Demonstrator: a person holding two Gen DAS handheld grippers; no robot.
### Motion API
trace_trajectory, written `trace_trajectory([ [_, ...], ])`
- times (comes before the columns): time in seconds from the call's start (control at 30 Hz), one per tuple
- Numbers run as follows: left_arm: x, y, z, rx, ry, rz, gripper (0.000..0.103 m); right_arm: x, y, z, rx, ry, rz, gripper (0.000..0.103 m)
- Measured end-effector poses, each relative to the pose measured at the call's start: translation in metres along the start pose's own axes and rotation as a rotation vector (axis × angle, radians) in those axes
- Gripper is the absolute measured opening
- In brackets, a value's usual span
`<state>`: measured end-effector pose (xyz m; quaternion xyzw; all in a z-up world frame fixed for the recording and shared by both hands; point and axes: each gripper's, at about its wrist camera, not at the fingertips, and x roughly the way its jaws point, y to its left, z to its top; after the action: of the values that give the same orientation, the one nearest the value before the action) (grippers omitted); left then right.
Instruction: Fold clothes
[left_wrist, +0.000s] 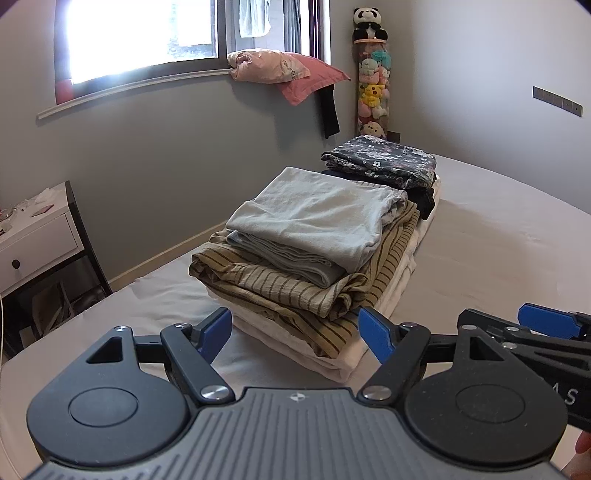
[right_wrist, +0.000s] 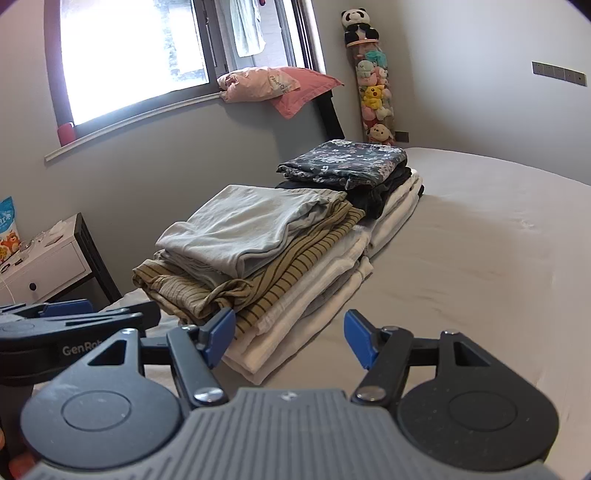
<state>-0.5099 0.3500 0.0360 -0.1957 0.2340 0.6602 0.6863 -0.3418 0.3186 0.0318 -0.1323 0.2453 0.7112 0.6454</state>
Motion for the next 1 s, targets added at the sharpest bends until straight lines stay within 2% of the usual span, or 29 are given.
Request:
trace_trajectory([
  [1.0,0.0009,0.0008,0.0032,0.013,0.003,0.029,0.089,0.0017,0.0075,0.0032,-0.022,0.010,0.005,0.069],
])
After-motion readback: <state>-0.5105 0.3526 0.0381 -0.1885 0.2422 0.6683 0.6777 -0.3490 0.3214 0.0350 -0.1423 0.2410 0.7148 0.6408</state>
